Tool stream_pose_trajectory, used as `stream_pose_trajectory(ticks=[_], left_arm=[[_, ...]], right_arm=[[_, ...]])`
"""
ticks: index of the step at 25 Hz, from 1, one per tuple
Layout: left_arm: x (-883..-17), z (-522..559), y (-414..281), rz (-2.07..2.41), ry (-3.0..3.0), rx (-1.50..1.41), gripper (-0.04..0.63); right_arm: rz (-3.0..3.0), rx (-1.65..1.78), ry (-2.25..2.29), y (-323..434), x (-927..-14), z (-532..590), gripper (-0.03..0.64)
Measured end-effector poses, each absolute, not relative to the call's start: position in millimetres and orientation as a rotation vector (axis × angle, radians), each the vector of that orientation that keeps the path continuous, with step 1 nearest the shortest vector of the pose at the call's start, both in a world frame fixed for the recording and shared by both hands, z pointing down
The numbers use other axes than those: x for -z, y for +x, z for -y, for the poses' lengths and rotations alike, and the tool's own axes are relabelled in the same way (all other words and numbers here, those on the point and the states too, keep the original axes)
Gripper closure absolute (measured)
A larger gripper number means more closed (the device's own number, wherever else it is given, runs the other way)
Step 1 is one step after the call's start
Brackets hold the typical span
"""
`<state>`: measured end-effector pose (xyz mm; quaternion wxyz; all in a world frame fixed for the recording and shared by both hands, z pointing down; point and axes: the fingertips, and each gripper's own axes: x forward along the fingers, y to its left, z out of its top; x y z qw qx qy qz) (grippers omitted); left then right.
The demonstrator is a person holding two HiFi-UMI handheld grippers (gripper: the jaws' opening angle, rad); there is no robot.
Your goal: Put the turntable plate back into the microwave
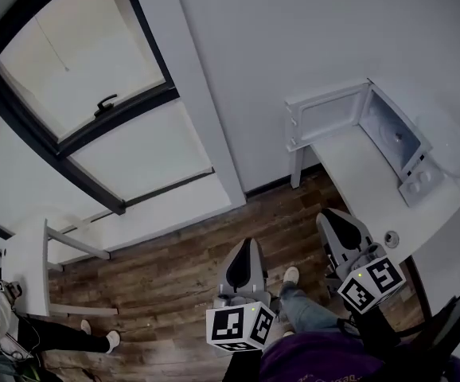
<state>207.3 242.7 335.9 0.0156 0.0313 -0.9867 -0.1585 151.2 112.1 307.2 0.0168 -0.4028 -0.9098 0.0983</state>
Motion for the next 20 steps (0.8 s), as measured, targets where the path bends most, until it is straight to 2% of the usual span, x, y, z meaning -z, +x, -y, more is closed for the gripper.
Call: stream_pose_trajectory(ticks=[5, 14, 20], left_arm=[[-322, -259, 128, 3.045, 0.171, 0.638, 0.591], [-309, -251, 11, 3.035, 0.303, 0.573, 0.591], [-310, -214, -50, 2.990, 0.478, 0.564, 0.591]], right_arm=[[2.826, -0.303, -1.231, 79, -301, -129, 0.603], [2.896, -0.317, -1.105, -25, -291, -119, 0.604], [2.940, -0.320, -0.960, -69, -294, -87, 0.603]])
